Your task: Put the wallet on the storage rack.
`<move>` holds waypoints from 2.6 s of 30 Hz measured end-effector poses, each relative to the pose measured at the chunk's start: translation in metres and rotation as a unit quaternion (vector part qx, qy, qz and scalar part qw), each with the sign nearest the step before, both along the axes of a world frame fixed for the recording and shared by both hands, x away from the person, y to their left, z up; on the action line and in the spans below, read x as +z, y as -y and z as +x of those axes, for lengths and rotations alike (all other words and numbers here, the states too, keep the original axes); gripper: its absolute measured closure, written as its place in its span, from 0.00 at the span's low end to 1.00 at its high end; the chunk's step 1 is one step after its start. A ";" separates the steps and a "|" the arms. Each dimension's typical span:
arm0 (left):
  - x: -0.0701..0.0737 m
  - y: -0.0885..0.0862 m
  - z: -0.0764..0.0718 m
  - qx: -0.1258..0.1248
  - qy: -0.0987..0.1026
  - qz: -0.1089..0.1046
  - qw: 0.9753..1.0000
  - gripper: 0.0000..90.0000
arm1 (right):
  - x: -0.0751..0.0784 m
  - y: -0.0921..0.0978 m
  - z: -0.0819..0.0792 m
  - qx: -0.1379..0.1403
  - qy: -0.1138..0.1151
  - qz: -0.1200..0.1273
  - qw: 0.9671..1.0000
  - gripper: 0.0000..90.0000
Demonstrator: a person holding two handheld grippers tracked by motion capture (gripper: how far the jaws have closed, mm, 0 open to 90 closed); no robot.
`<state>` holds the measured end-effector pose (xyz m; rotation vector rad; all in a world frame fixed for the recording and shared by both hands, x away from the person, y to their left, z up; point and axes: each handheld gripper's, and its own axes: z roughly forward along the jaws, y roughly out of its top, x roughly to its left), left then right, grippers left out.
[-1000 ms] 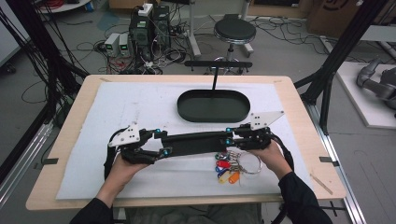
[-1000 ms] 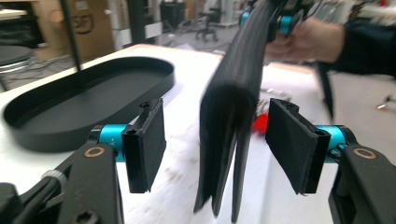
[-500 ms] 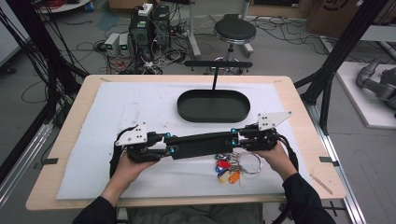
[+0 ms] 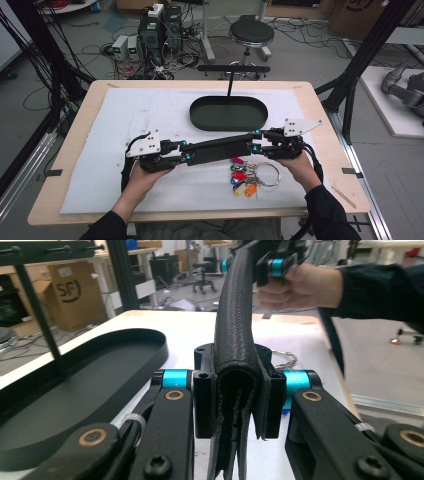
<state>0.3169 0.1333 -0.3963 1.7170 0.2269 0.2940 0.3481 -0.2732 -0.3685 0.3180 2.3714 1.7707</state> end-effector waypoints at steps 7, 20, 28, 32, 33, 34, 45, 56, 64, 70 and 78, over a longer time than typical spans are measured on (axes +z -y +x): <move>0.005 0.000 0.007 0.024 -0.008 0.000 1.000 0.83 | 0.010 0.033 0.001 -0.143 0.016 0.032 0.989 0.47; 0.017 0.020 0.032 0.055 -0.002 0.010 0.998 0.83 | 0.001 0.073 0.007 -0.327 -0.001 0.029 0.945 0.42; 0.022 0.035 0.048 0.062 0.008 0.020 0.998 0.83 | -0.004 0.086 0.011 -0.343 -0.018 0.042 0.938 0.42; 0.024 0.040 0.056 0.069 0.011 0.027 0.997 0.83 | -0.006 0.091 0.012 -0.356 -0.026 0.048 0.933 0.42; 0.024 0.041 0.058 0.070 0.011 0.027 0.997 0.83 | -0.006 0.091 0.012 -0.356 -0.026 0.048 0.933 0.42; 0.025 0.041 0.060 0.071 0.011 0.027 0.997 0.83 | -0.007 0.092 0.013 -0.358 -0.025 0.047 0.932 0.42; 0.024 0.051 0.079 0.086 0.009 0.033 0.996 0.83 | -0.008 0.094 0.014 -0.362 -0.027 0.047 0.931 0.42; 0.021 0.064 0.100 0.102 0.007 0.036 0.994 0.83 | -0.008 0.095 0.014 -0.365 -0.029 0.048 0.929 0.42; 0.019 0.073 0.114 0.110 -0.004 0.030 0.993 0.83 | -0.008 0.097 0.014 -0.364 -0.028 0.054 0.930 0.41; 0.014 0.077 0.124 0.123 -0.004 0.034 0.992 0.83 | -0.009 0.097 0.014 -0.367 -0.028 0.055 0.928 0.41; 0.006 0.085 0.137 0.133 -0.007 0.035 0.990 0.83 | -0.010 0.097 0.015 -0.364 -0.028 0.051 0.930 0.41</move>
